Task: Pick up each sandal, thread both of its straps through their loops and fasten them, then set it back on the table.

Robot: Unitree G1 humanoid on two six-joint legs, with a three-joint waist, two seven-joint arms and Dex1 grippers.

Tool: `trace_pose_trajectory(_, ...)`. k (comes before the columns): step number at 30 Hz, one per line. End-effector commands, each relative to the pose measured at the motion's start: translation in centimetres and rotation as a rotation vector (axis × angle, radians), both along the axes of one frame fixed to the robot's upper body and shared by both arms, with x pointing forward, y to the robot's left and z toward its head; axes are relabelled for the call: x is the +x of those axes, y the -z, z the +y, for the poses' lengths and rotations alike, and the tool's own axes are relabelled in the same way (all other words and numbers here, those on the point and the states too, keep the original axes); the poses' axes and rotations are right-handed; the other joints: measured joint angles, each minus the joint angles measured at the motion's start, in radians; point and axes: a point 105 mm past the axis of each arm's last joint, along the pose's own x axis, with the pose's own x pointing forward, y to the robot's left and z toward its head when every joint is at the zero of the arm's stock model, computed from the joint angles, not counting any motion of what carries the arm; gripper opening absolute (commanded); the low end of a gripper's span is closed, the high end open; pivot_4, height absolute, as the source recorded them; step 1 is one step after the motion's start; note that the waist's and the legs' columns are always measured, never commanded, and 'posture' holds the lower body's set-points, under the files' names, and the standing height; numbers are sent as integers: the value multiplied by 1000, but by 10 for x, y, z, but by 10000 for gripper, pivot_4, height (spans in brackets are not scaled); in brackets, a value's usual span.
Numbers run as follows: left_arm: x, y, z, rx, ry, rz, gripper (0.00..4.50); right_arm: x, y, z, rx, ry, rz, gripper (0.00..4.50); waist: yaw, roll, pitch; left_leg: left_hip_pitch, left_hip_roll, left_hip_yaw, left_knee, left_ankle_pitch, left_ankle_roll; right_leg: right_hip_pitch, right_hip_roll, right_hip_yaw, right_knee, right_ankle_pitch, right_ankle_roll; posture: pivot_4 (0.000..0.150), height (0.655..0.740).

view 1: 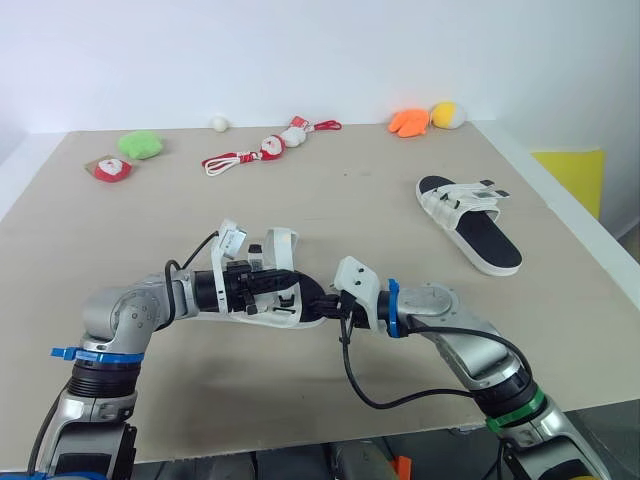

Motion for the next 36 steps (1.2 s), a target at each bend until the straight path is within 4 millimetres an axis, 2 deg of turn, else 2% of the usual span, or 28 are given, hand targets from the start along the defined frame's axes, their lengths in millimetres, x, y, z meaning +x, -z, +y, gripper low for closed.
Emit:
trace_pose_trajectory(1, 4, 2, -5, 23, -10, -29, 323, 2, 34, -14, -100, 78, 97, 0, 0, 0, 0, 0, 0, 0, 0, 0, 0, 0, 0, 0, 0, 0, 0, 1500, 7400)
trace_pose_trajectory(5, 6, 4, -5, 32, -21, -31, 323, 1, 33, -14, -96, 73, 97, 0, 0, 0, 0, 0, 0, 0, 0, 0, 0, -3, 0, 0, 0, 0, 0, 1500, 7400)
trace_pose_trajectory(18, -6, 16, -5, 93, 44, -32, 323, 1, 31, -14, -93, 71, 93, 0, 0, 0, 0, 1, 0, 0, 0, 0, 0, -3, 0, 0, -1, 0, 0, 1500, 7400)
trace_pose_trajectory(36, -13, 32, -3, 183, 94, -81, 323, 3, 29, -14, -89, 71, 89, 0, 0, 1, 0, 1, 0, 0, 0, 0, 0, -4, -1, 0, -1, 0, -1, 1500, 7400)
